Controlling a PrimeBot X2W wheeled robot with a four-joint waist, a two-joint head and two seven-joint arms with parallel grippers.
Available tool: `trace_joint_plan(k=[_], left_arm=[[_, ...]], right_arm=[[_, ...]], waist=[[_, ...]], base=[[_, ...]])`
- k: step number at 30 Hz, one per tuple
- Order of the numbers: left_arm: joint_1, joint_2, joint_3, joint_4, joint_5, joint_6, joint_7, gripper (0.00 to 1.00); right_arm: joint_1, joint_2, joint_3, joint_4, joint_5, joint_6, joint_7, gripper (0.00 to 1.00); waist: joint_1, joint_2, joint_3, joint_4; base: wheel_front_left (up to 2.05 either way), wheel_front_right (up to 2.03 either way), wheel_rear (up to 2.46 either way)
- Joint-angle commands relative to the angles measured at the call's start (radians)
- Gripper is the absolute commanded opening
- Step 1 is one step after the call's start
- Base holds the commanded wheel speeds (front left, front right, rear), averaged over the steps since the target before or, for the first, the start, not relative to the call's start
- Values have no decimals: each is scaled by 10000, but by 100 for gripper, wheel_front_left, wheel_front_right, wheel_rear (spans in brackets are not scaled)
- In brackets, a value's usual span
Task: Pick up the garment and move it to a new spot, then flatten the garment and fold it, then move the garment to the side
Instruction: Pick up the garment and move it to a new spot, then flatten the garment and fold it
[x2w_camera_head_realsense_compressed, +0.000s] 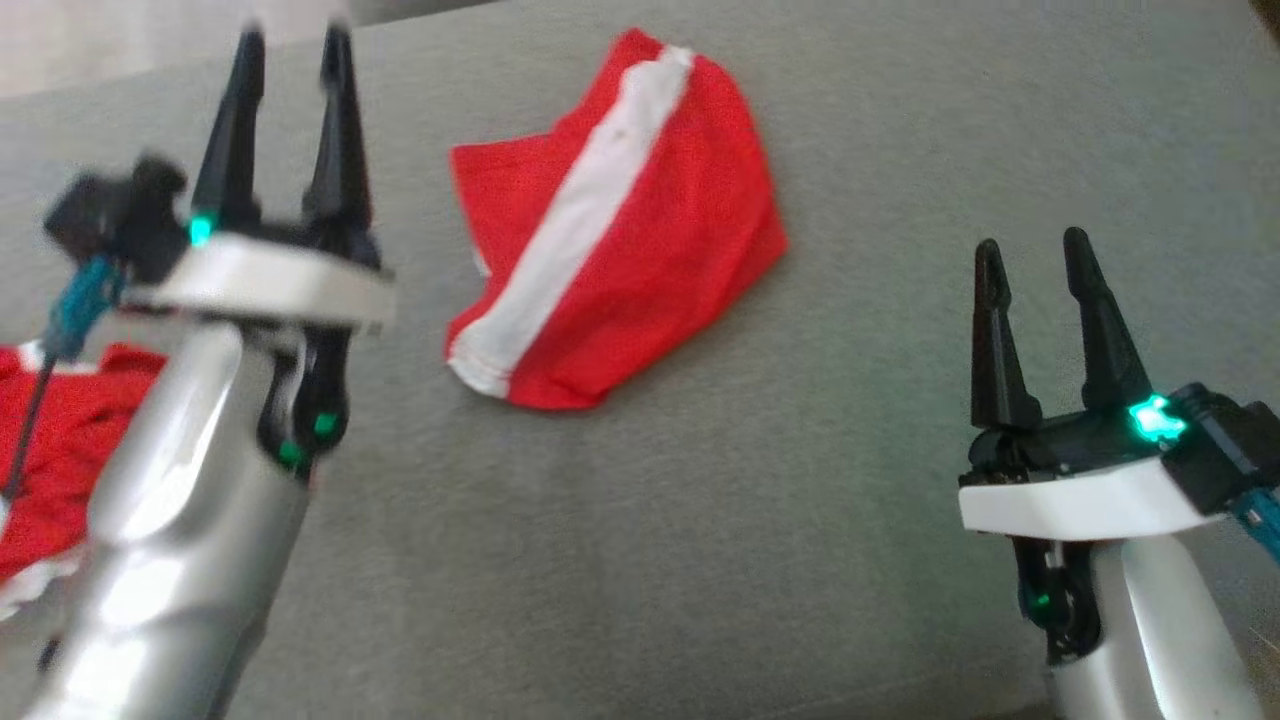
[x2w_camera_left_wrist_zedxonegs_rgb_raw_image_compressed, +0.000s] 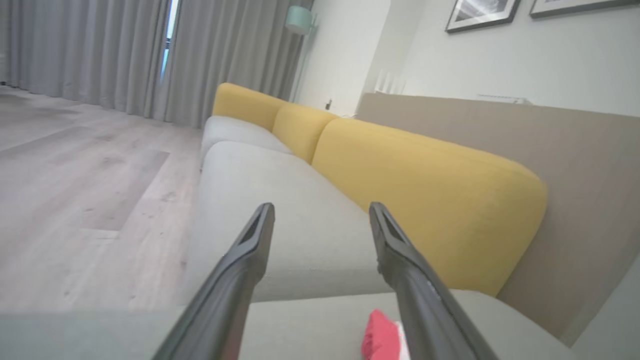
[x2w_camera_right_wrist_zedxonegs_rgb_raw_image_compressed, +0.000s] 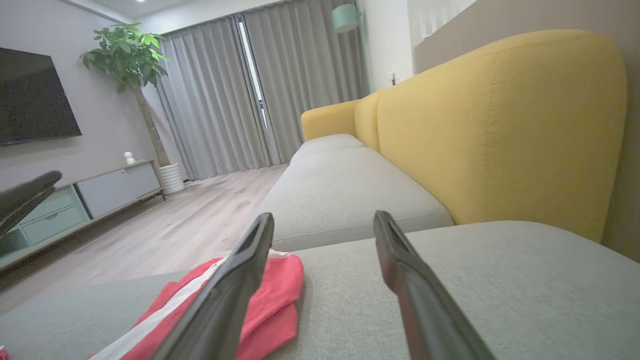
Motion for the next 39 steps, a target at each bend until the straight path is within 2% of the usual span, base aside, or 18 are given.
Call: trace_joint_plan(k=[1,5,10,16,20,25,27,29,31,39], left_arm=[[475,537,407,-260,35,-148,-205,100],[1744,740,299,-456,344,-227,-409,100],[2981,598,298,-746,682,-116,-498,100],[4492,-363,1157,-1515,1243,83,-515,100],[4915,-882,1645,-1775,1774,-155,-517,100],[4873,-1164,1878,-1658,2273,-562,-517,100],[4845,-1303,1903,-1515,2403,-677,-518,100],[4846,-1406,1950,-1234,2578,-609,-518,100],[4811,-1552,1973,-1013,2663,-632,-518,100],[4379,-1984,1767,-526,2773,-987,-518,100]], right_arm=[[123,-43,77,-224,-188,-7,-63,100],[375,-43,-57,-48,-458,-7,-63,100],[619,-43,-121,116,-609,-7,-63,100],[898,-43,-100,321,-718,-7,-63,100],[939,-43,-98,327,-808,-7,-63,100],[623,-43,477,406,-1301,-7,-63,100],[426,-43,920,829,-1704,-7,-63,100],[75,-43,1521,1486,-2424,-7,-63,100],[-356,-43,1942,2158,-2664,-7,23,100],[-2286,-43,3283,4819,-3969,-7,1359,100]], waist=[[0,0,-432,812],[0,0,-808,1522],[0,0,-1105,2007],[0,0,-1380,2339],[0,0,-1425,2554],[0,0,-1258,2892],[0,0,-1191,3067],[0,0,-1107,3239],[0,0,-1036,3429],[0,0,-604,4271]], base=[[0,0,0],[0,0,0],[0,0,0],[0,0,0],[0,0,0],[0,0,0],[0,0,0],[0,0,0],[0,0,0],[0,0,0]])
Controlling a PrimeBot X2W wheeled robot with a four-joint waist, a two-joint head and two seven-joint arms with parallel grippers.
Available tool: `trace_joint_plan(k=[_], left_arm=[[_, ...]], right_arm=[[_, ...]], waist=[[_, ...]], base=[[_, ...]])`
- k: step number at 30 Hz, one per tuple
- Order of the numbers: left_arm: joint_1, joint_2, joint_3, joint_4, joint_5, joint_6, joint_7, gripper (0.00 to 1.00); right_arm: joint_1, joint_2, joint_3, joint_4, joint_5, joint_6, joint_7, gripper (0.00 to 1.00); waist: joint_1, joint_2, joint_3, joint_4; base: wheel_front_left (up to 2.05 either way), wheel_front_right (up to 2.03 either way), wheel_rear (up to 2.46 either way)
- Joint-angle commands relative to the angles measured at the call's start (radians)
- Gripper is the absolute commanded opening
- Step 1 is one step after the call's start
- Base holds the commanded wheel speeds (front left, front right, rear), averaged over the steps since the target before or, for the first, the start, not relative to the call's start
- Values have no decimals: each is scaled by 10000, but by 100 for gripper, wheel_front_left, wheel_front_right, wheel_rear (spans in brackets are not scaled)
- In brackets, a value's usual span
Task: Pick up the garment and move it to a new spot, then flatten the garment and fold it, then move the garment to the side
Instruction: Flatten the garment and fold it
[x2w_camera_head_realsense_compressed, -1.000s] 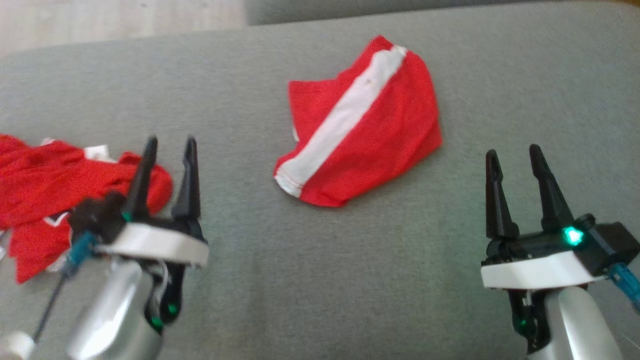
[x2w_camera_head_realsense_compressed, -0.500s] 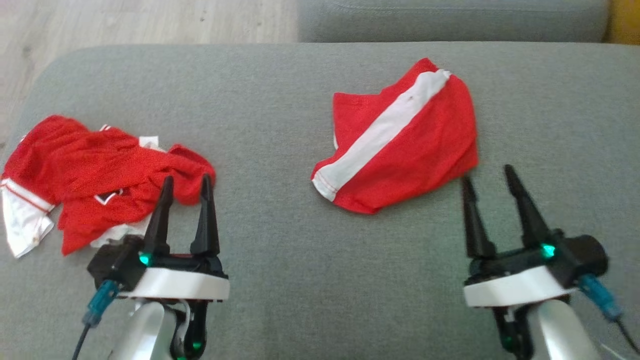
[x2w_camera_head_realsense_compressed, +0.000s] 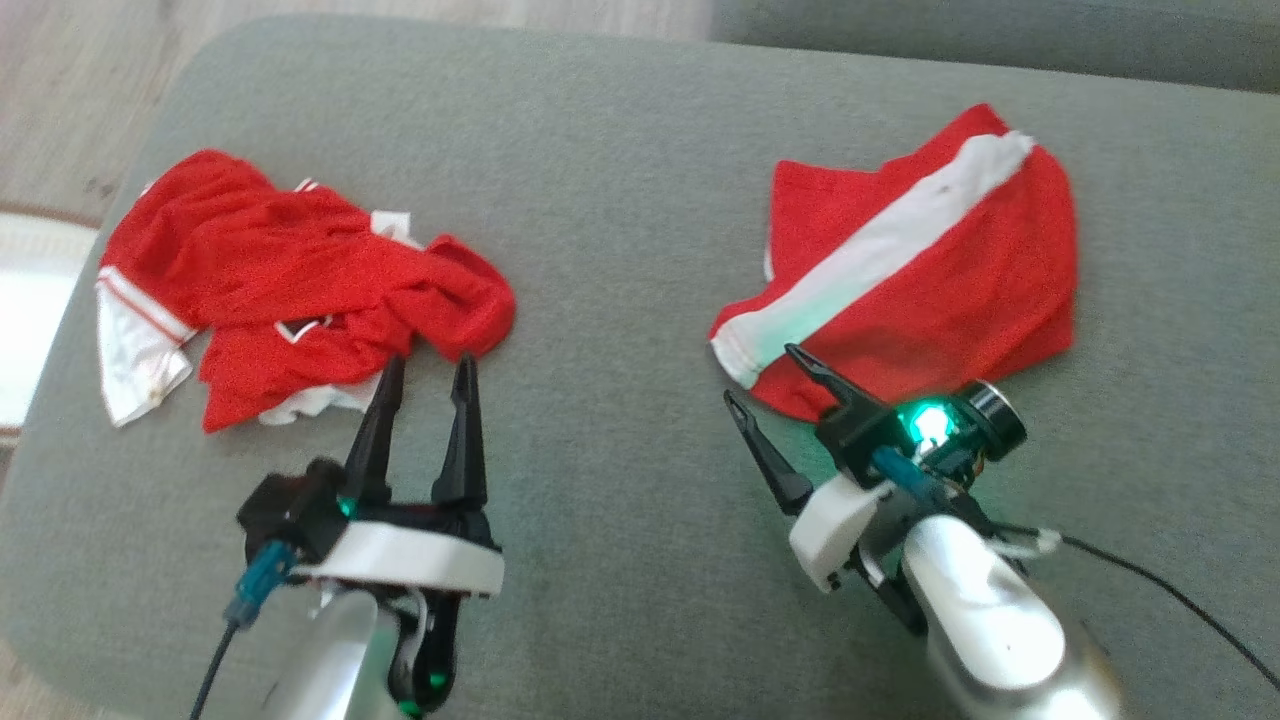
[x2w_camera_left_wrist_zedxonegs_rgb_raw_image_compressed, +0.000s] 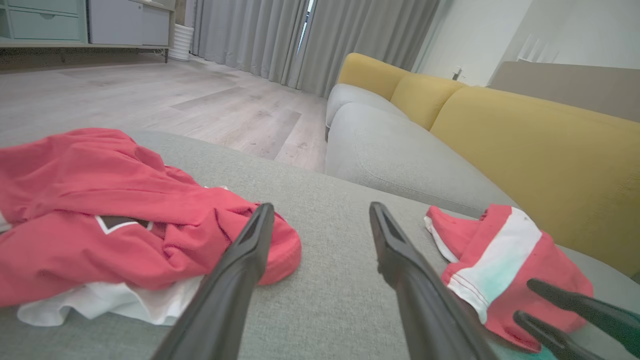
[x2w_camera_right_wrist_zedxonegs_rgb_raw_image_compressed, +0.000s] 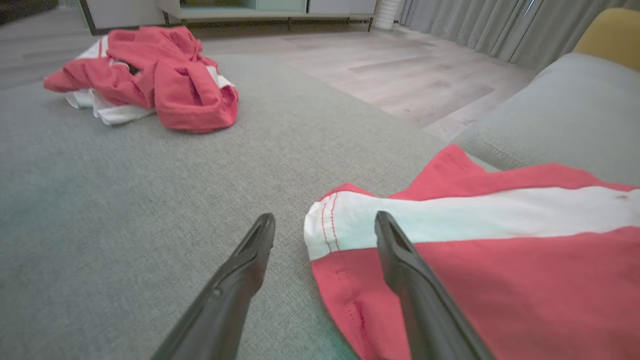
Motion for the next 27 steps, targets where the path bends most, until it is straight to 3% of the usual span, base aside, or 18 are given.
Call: trace_joint_plan(k=[1,9,15,16,17,27], left_arm=[[-594,4,288,-232,98,-58,-79,100],[-845,-139,399,-75,-4,-185,-79,100],[-870,-159,478,-40,-35,-245,-79,100],[-880,-160,489,-35,-62,-253,-79,100],[-909,-162,502,-22,-115,-253,-80,100],[-850,-164,711,1,-103,-1,-80,100]], right_arm=[[-516,24,287,79,-90,-7,178,100],[-1928,24,445,2238,-1207,-7,1264,100],[-2250,24,307,2933,-1435,-7,1538,100],[-2277,24,267,3001,-1401,-7,1566,70],[-2308,24,252,3063,-1328,-7,1525,0],[-2673,24,246,1853,-176,-7,-264,0]], waist=[[0,0,256,313],[0,0,760,784],[0,0,891,850],[0,0,897,842],[0,0,875,798],[0,0,360,249]], base=[[0,0,0],[0,0,0],[0,0,0],[0,0,0],[0,0,0],[0,0,0]])
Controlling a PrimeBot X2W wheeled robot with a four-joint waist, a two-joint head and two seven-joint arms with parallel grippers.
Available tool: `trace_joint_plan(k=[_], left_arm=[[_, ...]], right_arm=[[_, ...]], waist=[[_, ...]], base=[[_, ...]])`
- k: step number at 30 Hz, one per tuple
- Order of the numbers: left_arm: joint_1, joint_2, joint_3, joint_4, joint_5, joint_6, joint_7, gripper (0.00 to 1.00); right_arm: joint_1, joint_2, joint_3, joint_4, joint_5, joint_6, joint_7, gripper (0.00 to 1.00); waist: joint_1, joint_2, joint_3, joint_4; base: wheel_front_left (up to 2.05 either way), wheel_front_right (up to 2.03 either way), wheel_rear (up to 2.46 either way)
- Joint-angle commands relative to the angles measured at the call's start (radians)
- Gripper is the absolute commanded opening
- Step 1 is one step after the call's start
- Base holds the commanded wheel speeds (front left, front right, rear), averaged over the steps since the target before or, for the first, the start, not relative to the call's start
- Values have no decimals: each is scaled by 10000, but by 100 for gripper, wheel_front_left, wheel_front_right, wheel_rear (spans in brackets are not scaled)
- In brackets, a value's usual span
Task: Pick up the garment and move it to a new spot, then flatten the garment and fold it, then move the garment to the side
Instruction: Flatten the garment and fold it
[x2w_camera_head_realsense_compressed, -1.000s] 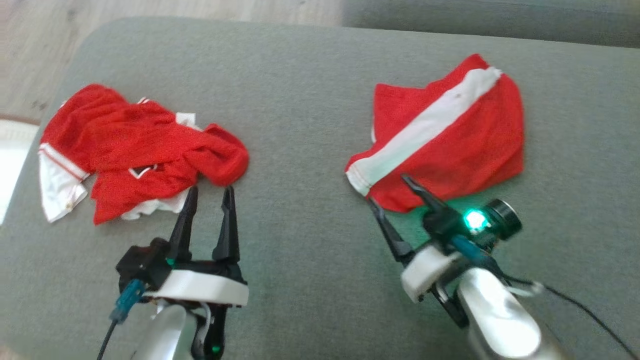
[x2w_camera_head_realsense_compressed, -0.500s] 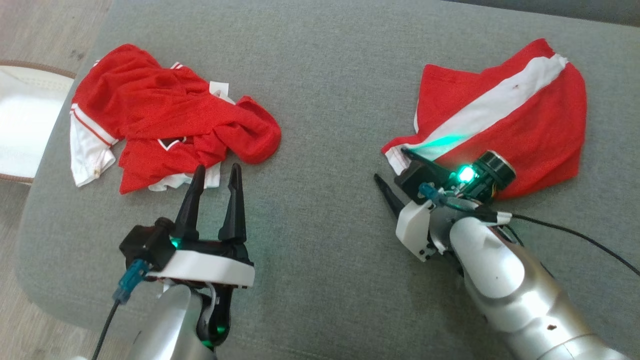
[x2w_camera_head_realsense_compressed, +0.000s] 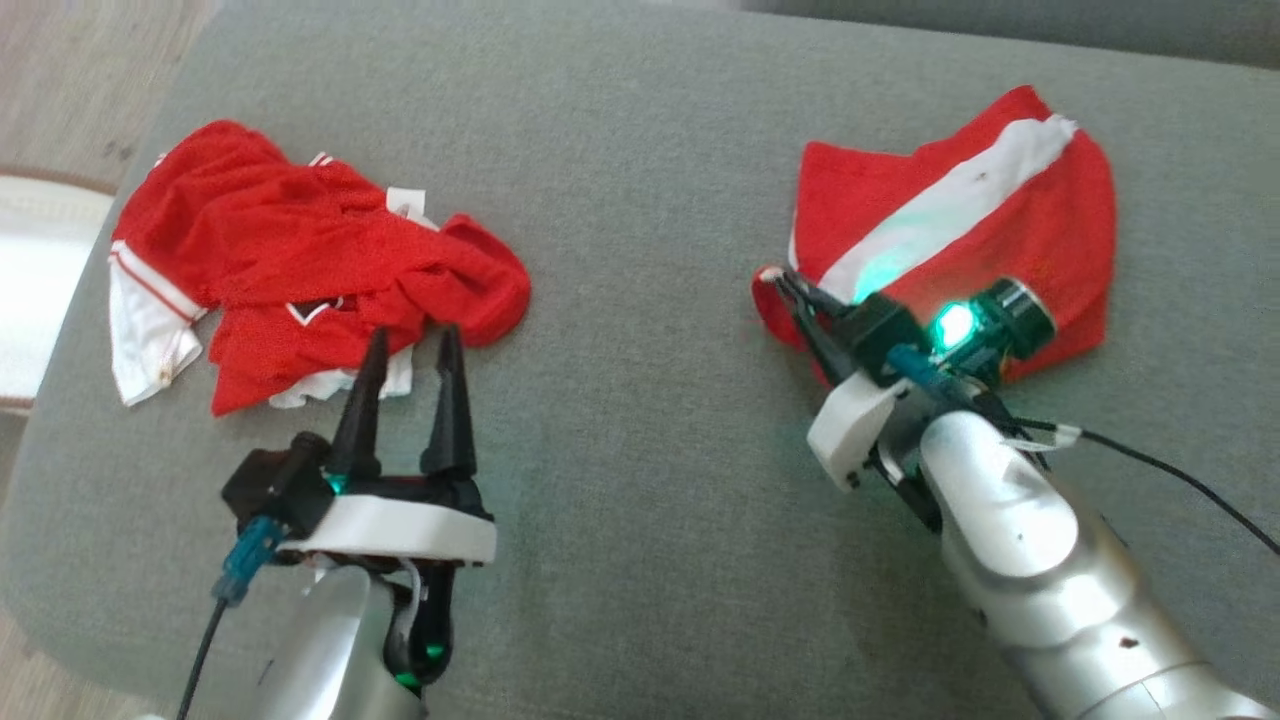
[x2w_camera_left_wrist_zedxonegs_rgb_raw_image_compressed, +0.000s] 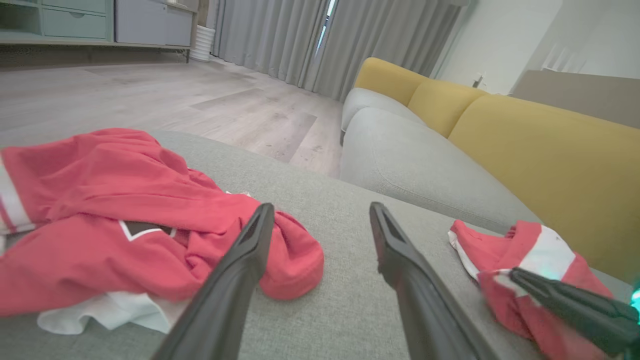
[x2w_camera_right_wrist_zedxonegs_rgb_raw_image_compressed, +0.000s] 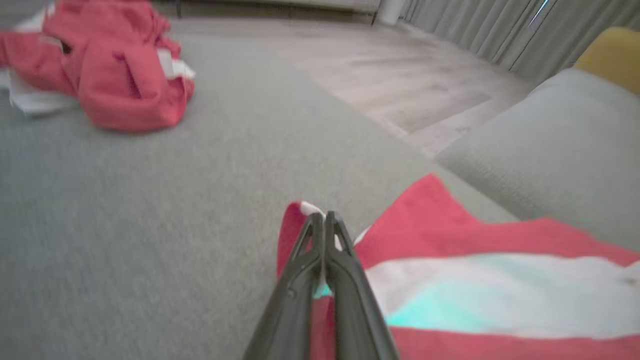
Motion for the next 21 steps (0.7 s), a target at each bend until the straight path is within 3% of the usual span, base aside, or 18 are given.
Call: trace_joint_plan(k=[1,5,11,15,21], left_arm=[[-258,73,448,-232,21,129,-80,100],[-148,73,515,-152,-58,145,-80,100],[75,73,766,-155,-45,152,-80,100],[193,72,901,-236,-43,155,-80,100],[304,72,1022,-376,-13,123,-80,100]], right_arm=[[-444,187,231,-594,352,-9,-342,0],[-1377,187,245,-1442,903,-9,-904,0],[-2546,187,-774,-3182,1568,-9,-1274,0],[-2588,187,-2089,-4089,1838,-9,-1294,0],[-1980,150,-4969,-3918,506,-9,-1269,0]], waist=[[-1,0,-198,-197],[-1,0,-471,-387],[-1,0,-775,-754],[-1,0,-914,-1108],[-1,0,-856,-1758]], base=[[0,0,0],[0,0,0],[0,0,0],[0,0,0],[0,0,0]])
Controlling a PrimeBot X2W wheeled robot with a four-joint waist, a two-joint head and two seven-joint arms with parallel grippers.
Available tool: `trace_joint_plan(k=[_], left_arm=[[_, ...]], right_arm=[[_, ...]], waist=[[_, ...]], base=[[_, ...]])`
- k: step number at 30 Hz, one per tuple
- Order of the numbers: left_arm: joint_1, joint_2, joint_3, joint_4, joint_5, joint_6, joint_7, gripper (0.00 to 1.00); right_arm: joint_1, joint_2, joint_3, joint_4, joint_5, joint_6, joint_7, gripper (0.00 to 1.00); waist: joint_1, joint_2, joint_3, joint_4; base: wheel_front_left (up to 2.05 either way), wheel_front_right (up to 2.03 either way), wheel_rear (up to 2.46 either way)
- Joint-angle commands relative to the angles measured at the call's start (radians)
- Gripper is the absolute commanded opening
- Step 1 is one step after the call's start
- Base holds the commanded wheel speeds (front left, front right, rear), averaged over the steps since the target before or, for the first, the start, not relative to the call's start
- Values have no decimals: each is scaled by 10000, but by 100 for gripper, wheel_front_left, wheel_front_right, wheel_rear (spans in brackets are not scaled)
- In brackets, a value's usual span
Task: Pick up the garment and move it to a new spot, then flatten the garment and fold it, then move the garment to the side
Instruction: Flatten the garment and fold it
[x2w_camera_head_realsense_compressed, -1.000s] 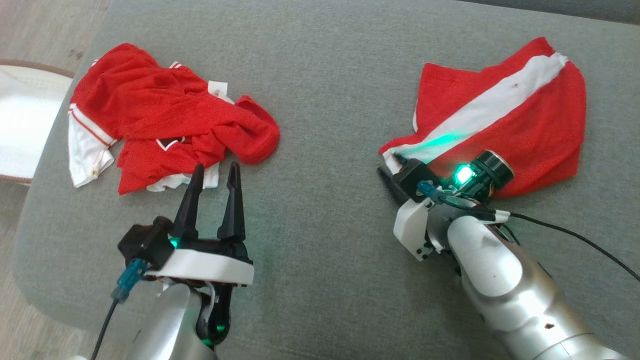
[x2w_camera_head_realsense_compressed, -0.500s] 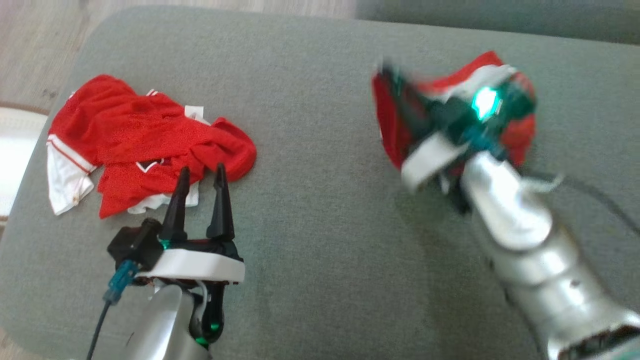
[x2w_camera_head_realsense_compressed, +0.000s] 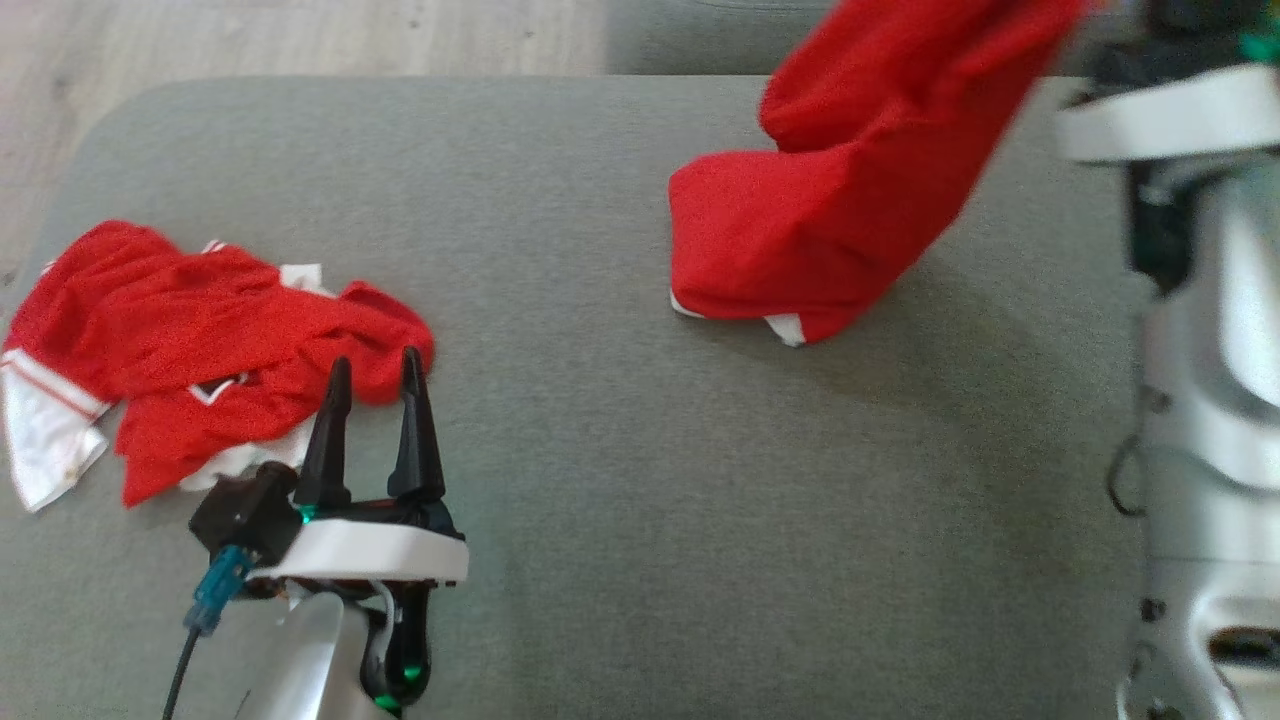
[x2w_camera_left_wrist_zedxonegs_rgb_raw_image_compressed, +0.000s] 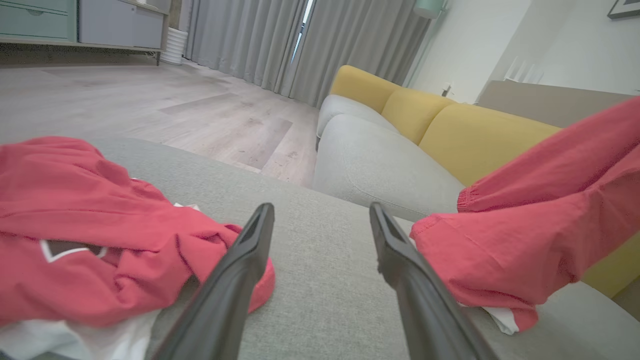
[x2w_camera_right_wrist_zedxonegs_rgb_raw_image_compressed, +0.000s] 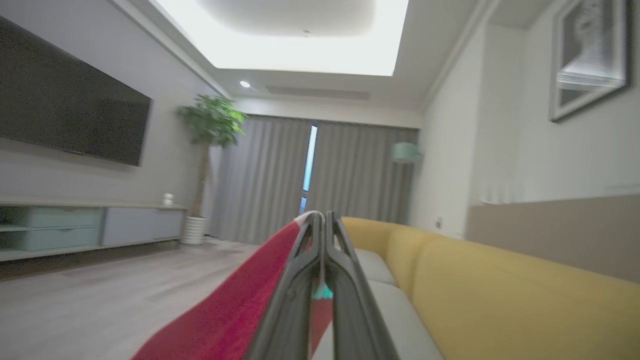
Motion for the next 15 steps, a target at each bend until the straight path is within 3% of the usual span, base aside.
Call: trace_joint_plan(k=[1,4,5,6,9,15], left_arm=[[-174,74,329,-353,-13,19,-80,100],[-202,74,284,-360,-15,-17,-80,100],[-218,74,265,-355,-3,-27,-80,100],[-237,74,251,-345,8,-40,-80,100],[-306,74,221,-286,75,-75,-80,100],[-376,74,255,-223,138,-114,-80,100]], right_arm=[[155,94,-721,-122,-331,-9,60,0],[588,6,-2375,365,-866,-9,694,0],[699,10,-2894,469,-1063,-9,867,16],[789,29,-3356,518,-1216,-9,917,100],[1176,92,-3990,795,-1801,-9,1123,100],[1681,164,-3823,753,-2087,-9,573,100]], waist=[[1,0,78,-313],[1,0,176,-592],[1,0,210,-674],[1,0,235,-753],[1,0,277,-956],[1,0,263,-1216]], base=[[0,0,0],[0,0,0],[0,0,0],[0,0,0],[0,0,0],[0,0,0]])
